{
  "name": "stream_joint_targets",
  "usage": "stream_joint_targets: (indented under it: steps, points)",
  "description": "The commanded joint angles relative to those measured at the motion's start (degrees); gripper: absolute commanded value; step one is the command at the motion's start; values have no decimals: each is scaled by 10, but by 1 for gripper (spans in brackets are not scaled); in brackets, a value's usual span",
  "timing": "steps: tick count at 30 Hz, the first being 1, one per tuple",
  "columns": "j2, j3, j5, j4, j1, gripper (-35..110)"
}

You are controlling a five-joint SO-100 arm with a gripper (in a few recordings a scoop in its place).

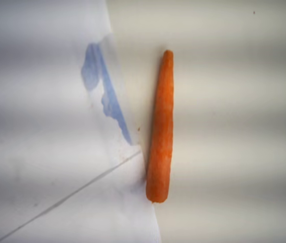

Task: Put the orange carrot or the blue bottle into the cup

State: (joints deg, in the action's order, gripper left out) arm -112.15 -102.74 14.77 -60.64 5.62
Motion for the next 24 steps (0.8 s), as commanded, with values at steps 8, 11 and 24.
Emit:
stream_joint_targets:
  steps: [8, 11, 24]
  points:
    - [157, 230, 32, -63, 72, 28]
    - [191, 245, 32, -64, 65, 28]
    - [266, 254, 33, -55, 12, 28]
